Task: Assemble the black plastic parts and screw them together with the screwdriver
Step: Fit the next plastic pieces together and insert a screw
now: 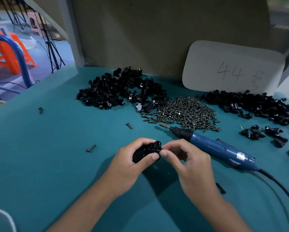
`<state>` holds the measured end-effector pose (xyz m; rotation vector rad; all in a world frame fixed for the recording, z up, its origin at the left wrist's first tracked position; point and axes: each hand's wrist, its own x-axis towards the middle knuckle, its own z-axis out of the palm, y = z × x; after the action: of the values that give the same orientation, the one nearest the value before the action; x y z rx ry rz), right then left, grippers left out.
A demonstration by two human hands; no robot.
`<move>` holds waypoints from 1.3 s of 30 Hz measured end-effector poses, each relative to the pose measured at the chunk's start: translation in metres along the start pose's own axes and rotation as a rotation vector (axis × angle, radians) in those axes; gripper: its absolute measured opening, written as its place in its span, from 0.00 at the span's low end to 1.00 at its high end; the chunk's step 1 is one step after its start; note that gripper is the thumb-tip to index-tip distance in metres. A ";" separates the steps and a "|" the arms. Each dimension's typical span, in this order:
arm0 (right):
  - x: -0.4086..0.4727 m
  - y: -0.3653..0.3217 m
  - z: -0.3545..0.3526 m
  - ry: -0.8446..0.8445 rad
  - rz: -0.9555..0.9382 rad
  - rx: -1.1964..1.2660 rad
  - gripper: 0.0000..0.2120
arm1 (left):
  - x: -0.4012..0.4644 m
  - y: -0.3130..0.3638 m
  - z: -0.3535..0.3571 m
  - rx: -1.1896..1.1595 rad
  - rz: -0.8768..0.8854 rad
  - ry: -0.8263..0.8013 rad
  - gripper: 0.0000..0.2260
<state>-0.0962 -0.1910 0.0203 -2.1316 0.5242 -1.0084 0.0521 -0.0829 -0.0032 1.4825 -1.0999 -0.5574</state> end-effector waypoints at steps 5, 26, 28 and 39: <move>0.001 0.001 0.000 -0.043 0.123 0.129 0.04 | -0.001 0.000 0.001 -0.010 -0.010 -0.013 0.11; -0.002 0.010 -0.009 -0.283 0.053 -0.168 0.04 | -0.002 -0.001 0.001 -0.017 -0.019 -0.031 0.13; -0.001 0.010 -0.009 -0.308 0.029 -0.191 0.07 | -0.002 0.000 0.001 -0.014 -0.020 -0.048 0.12; -0.001 0.010 -0.011 -0.403 -0.124 -0.341 0.12 | -0.002 -0.001 0.001 -0.058 -0.041 -0.093 0.11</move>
<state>-0.1065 -0.2018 0.0171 -2.6136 0.3877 -0.5512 0.0508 -0.0817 -0.0043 1.4435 -1.1174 -0.6873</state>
